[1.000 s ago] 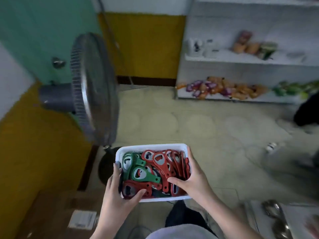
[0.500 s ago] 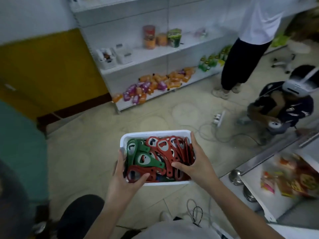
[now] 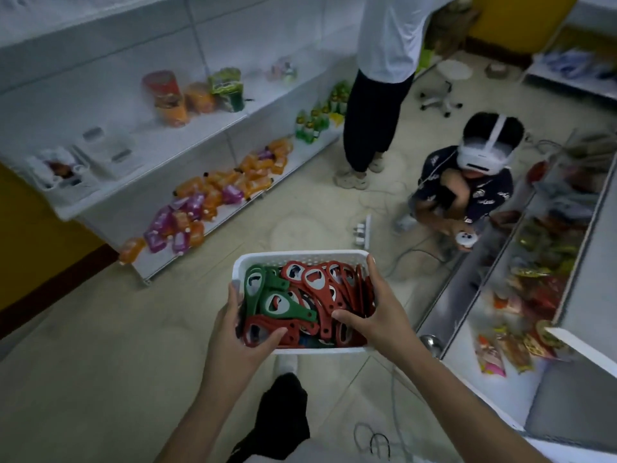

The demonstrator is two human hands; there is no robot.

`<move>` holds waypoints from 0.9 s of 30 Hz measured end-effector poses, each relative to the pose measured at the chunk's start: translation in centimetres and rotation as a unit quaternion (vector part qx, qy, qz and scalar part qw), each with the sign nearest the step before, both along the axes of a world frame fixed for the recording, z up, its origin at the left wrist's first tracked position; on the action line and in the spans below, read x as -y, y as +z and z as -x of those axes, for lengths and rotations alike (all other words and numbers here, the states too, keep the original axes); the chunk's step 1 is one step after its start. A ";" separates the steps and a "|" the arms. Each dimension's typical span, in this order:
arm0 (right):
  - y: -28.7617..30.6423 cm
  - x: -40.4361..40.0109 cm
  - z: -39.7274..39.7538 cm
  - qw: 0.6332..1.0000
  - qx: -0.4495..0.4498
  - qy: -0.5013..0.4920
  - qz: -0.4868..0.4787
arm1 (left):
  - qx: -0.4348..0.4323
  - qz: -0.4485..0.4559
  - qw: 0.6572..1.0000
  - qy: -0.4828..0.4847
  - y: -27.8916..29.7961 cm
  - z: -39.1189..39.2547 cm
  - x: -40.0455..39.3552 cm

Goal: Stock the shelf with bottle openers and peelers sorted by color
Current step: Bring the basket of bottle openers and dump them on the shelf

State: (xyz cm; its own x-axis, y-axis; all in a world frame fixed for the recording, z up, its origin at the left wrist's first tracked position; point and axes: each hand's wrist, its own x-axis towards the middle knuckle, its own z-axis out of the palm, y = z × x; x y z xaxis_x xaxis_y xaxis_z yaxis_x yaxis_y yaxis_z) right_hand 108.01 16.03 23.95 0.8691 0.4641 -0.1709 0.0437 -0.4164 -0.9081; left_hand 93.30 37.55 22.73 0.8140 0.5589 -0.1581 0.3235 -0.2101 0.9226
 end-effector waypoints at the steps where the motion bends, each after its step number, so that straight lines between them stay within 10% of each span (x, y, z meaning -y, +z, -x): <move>1: 0.1 -1.1 -1.8 1.000 -0.001 -0.011 -0.003 | 0.004 0.005 1.000 -0.011 -0.1 -2.3 -1.4; 27: 0.6 -4.3 -49.3 0.956 0.017 -0.289 -0.048 | 0.010 -0.021 0.959 -0.282 2.0 -64.1 -8.3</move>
